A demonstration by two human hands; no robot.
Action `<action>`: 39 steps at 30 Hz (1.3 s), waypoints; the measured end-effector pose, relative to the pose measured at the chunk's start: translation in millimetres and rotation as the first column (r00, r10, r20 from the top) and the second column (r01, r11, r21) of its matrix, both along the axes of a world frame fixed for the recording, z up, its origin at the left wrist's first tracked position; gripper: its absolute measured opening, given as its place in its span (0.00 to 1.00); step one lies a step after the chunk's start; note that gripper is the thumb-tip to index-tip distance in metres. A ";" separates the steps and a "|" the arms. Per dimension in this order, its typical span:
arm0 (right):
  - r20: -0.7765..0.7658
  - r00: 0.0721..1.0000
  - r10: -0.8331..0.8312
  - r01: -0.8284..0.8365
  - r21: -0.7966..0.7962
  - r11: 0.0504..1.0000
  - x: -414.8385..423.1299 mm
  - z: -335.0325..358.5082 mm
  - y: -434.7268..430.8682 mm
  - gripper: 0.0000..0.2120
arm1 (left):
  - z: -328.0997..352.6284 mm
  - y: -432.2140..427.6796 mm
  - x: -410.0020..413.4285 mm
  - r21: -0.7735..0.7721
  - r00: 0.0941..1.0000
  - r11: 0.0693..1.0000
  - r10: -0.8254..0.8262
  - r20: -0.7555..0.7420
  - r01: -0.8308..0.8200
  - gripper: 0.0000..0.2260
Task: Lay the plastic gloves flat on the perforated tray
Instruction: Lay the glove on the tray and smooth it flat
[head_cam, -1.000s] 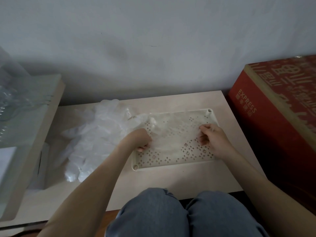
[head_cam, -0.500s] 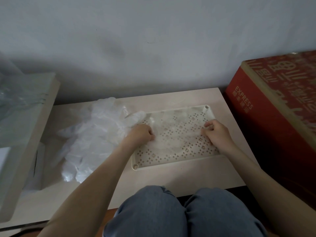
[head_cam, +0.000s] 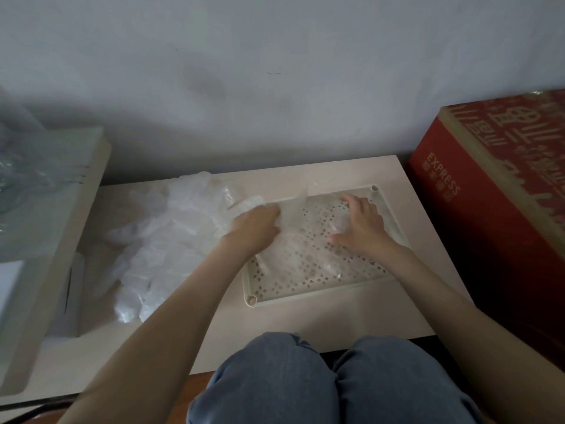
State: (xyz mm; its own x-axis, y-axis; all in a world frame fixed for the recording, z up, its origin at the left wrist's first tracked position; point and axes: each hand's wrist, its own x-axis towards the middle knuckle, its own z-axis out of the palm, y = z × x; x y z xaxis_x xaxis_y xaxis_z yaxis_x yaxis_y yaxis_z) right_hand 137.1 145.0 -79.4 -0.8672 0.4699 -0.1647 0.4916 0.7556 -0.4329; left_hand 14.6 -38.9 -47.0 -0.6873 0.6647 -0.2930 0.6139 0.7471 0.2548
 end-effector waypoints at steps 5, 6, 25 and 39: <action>-0.127 0.991 0.036 -0.025 0.084 0.996 10.8 -10.0 -5.6 0.29 | -8.0 4.5 36.2 0.307 0.927 0.945 0.009 -0.375 0.115 0.22; -0.170 0.981 0.092 -0.077 0.092 0.993 12.2 -9.8 -7.3 0.26 | -12.7 5.3 40.8 0.255 0.925 0.949 -0.079 -0.371 0.184 0.22; 0.348 0.857 0.381 -0.426 0.062 0.902 30.6 -24.8 -4.9 0.35 | -45.7 -3.0 42.0 -0.269 0.954 0.915 -0.288 0.081 0.300 0.38; 0.200 0.889 0.412 -0.425 0.022 0.905 24.8 -1.6 8.4 0.46 | -60.0 -9.1 41.9 -0.229 0.951 0.927 -0.310 -0.018 0.298 0.35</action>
